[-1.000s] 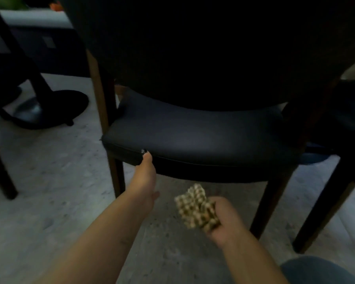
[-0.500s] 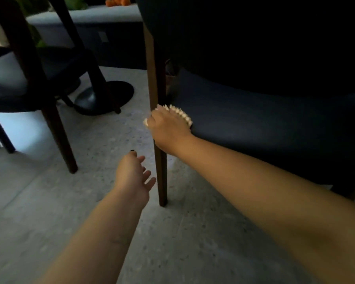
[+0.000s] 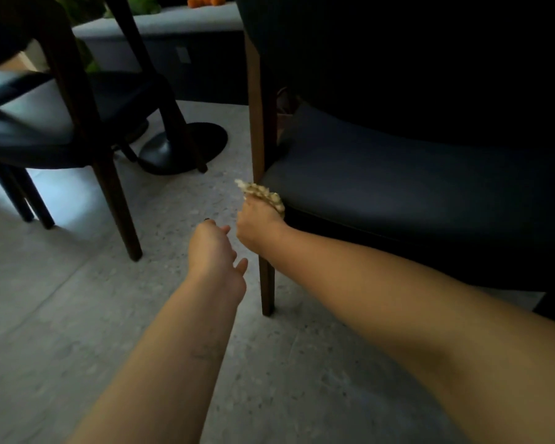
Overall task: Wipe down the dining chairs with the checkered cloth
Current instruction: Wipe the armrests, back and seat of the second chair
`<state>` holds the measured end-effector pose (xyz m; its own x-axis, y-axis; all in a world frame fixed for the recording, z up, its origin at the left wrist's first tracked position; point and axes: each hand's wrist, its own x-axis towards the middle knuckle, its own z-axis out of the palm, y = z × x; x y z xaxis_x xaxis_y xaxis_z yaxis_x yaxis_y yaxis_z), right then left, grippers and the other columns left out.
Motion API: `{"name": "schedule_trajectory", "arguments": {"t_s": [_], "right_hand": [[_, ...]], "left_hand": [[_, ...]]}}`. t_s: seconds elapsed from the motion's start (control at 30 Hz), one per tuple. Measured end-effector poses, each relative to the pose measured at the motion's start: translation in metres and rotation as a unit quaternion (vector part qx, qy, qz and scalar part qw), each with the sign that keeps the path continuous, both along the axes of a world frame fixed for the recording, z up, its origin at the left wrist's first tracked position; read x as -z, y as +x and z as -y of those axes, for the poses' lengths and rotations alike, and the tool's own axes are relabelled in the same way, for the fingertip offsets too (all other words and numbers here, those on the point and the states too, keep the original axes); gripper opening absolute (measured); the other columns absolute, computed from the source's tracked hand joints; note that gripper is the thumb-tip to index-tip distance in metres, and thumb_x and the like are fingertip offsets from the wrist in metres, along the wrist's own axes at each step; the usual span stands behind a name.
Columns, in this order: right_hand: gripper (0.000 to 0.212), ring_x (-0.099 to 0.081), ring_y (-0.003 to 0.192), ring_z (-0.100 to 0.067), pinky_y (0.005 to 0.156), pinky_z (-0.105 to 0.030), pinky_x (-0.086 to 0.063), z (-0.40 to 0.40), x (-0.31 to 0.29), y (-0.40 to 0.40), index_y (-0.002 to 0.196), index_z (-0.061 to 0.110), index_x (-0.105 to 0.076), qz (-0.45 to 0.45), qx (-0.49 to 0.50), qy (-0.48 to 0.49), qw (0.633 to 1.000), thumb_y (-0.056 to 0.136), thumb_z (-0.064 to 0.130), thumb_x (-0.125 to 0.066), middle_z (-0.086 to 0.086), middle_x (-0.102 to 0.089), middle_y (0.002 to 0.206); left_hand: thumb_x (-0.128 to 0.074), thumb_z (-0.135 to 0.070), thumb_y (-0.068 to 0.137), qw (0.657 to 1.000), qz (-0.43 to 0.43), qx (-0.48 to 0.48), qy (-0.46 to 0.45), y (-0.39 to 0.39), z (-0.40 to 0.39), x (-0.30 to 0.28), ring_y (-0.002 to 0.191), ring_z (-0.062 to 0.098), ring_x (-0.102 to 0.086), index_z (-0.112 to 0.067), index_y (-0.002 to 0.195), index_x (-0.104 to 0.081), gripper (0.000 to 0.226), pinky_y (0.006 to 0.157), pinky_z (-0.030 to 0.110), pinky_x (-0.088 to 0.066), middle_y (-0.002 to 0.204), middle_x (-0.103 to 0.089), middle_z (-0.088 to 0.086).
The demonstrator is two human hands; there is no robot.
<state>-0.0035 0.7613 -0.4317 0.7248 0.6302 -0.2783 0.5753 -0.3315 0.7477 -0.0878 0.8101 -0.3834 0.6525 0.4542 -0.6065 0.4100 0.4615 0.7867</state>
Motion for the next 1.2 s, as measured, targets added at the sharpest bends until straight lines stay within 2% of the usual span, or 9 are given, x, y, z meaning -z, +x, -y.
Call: {"name": "schedule_trajectory", "arguments": {"t_s": [0.3,0.43,0.53,0.7,0.93,1.0,1.07,1.13,1.2], "right_hand": [[0.03,-0.052,0.118,-0.031,0.104,-0.045,-0.036,0.045,0.004,-0.026,0.123,0.005,-0.058,0.013,-0.148,-0.133,0.98,0.097,0.015,-0.044,-0.013,-0.058,0.127],[0.033,-0.05,0.12,-0.037,0.107,-0.053,-0.033,0.086,0.015,-0.046,0.122,0.007,-0.061,0.035,-0.171,-0.143,0.974,0.094,0.016,-0.048,-0.014,-0.059,0.127],[0.029,-0.047,0.124,-0.036,0.109,-0.052,-0.031,0.129,0.018,-0.061,0.116,0.011,-0.066,0.052,-0.193,-0.062,0.978,0.09,0.015,-0.053,-0.01,-0.059,0.127],[0.024,-0.051,0.126,-0.025,0.113,-0.045,-0.029,0.197,0.02,-0.083,0.105,0.021,-0.075,0.052,-0.223,0.089,0.969,0.085,0.018,-0.06,0.0,-0.065,0.123],[0.021,-0.062,0.114,-0.022,0.1,-0.038,-0.048,0.27,0.019,-0.139,0.095,0.009,-0.076,0.054,-0.168,0.289,0.941,0.075,0.014,-0.079,-0.007,-0.071,0.111],[0.024,-0.055,0.122,-0.028,0.106,-0.041,-0.042,0.281,0.022,-0.161,0.11,0.002,-0.07,0.066,-0.107,0.454,0.882,0.087,0.004,-0.063,-0.014,-0.064,0.122],[0.036,-0.045,0.131,-0.028,0.115,-0.037,-0.028,0.295,0.025,-0.182,0.123,0.001,-0.06,0.138,0.011,0.643,0.753,0.091,0.0,-0.046,-0.016,-0.054,0.133],[0.047,-0.038,0.137,-0.022,0.117,-0.028,-0.023,0.313,0.025,-0.195,0.136,0.006,-0.051,0.236,0.178,0.789,0.538,0.09,0.004,-0.04,-0.011,-0.047,0.143],[0.045,-0.04,0.135,-0.021,0.115,-0.035,-0.03,0.331,0.028,-0.195,0.142,0.017,-0.044,0.308,0.317,0.846,0.3,0.097,0.019,-0.039,-0.006,-0.046,0.144]], "left_hand": [[-0.039,-0.031,0.102,0.999,0.027,0.0,-0.025,-0.002,0.021,-0.011,0.134,0.025,-0.041,-0.011,0.128,-0.058,0.038,0.105,0.043,-0.039,0.142,-0.046,0.014],[-0.039,-0.03,0.102,0.999,0.028,0.03,-0.03,0.002,0.033,-0.007,0.127,0.025,-0.045,-0.013,0.129,-0.056,0.037,0.104,0.042,-0.039,0.136,-0.047,0.012],[-0.041,-0.026,0.1,0.998,0.027,0.059,-0.022,0.005,0.045,0.0,0.093,0.019,-0.049,-0.015,0.118,-0.057,0.026,0.1,0.039,-0.039,0.112,-0.051,0.009],[-0.049,-0.02,0.096,0.993,0.006,0.116,-0.019,0.007,0.063,0.011,0.136,0.031,-0.038,-0.015,0.147,-0.037,0.052,0.108,0.047,-0.036,0.148,-0.039,0.012],[-0.05,-0.026,0.1,0.977,-0.008,0.201,-0.071,0.008,0.101,0.023,0.132,0.044,-0.042,-0.022,0.151,-0.026,0.057,0.107,0.054,-0.039,0.156,-0.025,0.018],[-0.05,-0.026,0.1,0.976,-0.004,0.21,-0.048,0.009,0.108,0.028,0.12,0.04,-0.051,-0.021,0.149,-0.031,0.052,0.103,0.055,-0.043,0.147,-0.038,0.014],[-0.05,-0.024,0.1,0.98,0.001,0.198,-0.018,0.012,0.114,0.032,0.1,0.03,-0.057,-0.02,0.148,-0.031,0.052,0.099,0.053,-0.048,0.138,-0.047,0.009],[-0.048,-0.024,0.1,0.983,0.011,0.183,0.002,0.013,0.118,0.035,0.084,0.021,-0.053,-0.02,0.15,-0.029,0.054,0.097,0.051,-0.05,0.138,-0.046,0.007],[-0.047,-0.026,0.1,0.983,0.023,0.181,0.007,0.013,0.121,0.037,0.081,0.017,-0.05,-0.021,0.151,-0.026,0.055,0.096,0.05,-0.05,0.145,-0.041,0.004]]}}
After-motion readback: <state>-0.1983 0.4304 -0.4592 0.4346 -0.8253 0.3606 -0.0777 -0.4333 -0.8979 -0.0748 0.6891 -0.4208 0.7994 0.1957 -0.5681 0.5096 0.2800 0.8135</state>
